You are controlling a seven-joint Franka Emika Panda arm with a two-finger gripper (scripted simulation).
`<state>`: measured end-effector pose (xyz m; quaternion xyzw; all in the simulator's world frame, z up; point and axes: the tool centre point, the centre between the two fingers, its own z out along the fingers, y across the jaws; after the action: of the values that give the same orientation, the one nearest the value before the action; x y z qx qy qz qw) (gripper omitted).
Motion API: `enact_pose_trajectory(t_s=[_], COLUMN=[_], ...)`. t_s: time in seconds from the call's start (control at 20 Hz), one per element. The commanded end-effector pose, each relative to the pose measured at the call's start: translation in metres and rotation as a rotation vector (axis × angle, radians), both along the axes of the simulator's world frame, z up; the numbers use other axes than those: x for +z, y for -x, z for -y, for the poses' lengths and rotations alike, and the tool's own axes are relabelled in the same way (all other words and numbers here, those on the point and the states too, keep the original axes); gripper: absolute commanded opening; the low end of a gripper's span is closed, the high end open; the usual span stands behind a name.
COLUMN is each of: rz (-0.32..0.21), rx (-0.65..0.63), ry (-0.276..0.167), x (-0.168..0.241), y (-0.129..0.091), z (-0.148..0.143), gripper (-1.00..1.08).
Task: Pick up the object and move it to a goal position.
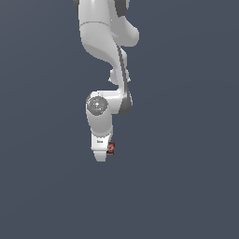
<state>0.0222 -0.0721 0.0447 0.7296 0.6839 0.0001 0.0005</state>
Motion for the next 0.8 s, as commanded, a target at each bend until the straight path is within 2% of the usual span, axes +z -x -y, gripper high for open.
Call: enact_pose_trajectory(t_s=[0.0,0.35,0.4,0.75], rz=[-0.001,-0.001,-0.001,-0.001], rx=[0.001,0.002,0.002,0.002], ry=[0.000,0.000,0.000,0.000], x=[-0.014,-0.029,-0.029,-0.029], y=[0.001,0.000,0.000,0.000], z=[0.000,0.000,0.000,0.000], gripper=[1.00,1.00,-1.00,-1.00])
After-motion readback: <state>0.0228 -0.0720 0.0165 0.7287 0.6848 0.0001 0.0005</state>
